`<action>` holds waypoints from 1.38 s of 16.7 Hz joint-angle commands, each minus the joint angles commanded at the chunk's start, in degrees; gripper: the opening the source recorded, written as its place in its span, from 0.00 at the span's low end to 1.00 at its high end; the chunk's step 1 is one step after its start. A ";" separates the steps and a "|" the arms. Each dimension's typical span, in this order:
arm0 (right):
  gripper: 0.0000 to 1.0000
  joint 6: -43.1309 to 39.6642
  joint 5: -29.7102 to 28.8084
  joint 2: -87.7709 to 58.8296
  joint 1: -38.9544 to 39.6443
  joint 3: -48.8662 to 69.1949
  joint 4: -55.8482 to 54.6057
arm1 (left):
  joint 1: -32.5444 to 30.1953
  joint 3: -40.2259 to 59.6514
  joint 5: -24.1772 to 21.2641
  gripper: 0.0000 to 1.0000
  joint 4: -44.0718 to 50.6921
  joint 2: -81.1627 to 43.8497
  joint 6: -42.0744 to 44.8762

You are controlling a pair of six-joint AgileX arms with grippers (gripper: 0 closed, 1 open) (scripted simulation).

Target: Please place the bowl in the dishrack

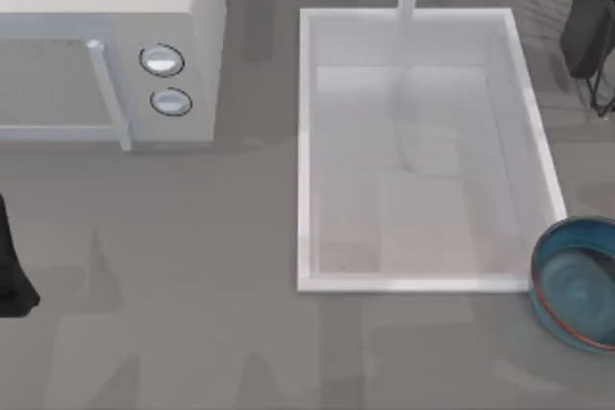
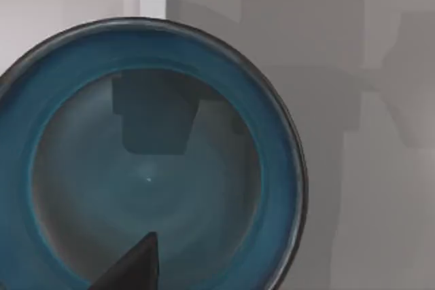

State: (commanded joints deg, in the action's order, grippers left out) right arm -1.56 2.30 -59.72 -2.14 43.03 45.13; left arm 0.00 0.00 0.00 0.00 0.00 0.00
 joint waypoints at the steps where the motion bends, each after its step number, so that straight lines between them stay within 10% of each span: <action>1: 1.00 -0.13 0.15 -4.30 -0.18 3.18 3.33 | 0.00 0.00 0.00 1.00 0.00 0.00 0.00; 14: 1.00 -0.84 0.42 -23.90 -0.75 18.63 18.16 | 0.00 0.00 0.00 1.00 0.00 0.00 0.00; 23: 1.00 0.33 0.34 -32.34 0.04 6.57 -2.75 | 0.00 0.00 0.00 1.00 0.00 0.00 0.00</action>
State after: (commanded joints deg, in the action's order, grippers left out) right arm -1.23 2.65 -92.06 -2.10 49.60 42.38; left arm 0.00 0.00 0.00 0.00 0.00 0.00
